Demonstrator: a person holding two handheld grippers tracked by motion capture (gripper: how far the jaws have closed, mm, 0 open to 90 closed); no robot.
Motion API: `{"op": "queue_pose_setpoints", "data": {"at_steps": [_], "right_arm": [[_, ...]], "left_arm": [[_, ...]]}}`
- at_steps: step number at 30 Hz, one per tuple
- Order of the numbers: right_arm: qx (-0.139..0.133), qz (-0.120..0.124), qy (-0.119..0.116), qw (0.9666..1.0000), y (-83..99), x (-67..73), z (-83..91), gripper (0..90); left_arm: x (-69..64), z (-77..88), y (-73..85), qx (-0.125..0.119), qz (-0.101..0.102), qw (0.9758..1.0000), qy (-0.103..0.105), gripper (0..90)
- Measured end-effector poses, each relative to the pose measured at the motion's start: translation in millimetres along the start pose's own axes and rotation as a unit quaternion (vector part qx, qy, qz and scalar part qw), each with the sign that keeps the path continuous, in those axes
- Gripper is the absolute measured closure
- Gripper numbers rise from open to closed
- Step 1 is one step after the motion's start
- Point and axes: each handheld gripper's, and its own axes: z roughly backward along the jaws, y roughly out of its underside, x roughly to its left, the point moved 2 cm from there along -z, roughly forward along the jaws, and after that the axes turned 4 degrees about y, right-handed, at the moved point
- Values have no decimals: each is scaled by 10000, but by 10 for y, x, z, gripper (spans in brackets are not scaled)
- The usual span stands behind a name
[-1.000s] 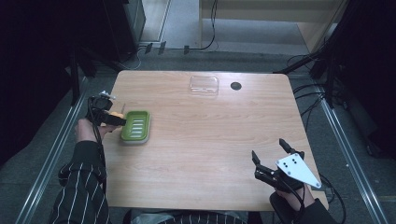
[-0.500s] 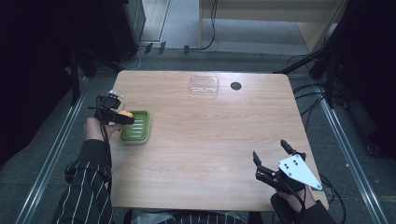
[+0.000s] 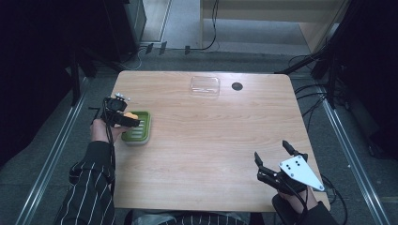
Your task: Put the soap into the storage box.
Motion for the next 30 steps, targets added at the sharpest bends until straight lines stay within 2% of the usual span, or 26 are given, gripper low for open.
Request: {"op": "queue_pose_setpoints", "data": {"at_steps": [10,17,23,30], "right_arm": [[2,1,-1,10000,0,0,1,133],[12,-5,5,10000,1,-1,1,133],[3,10,0,10000,2,-4,2,133],[7,5,2,10000,2,-5,3,133]], "left_arm": [[17,-100,-11,-109,107,9999,50,259],[-29,-188,-39,1,40,10000,55,259],[-29,-238,-47,-54,21,10000,68,259],[-57,-336,-46,96,-10,9999,53,259]]}}
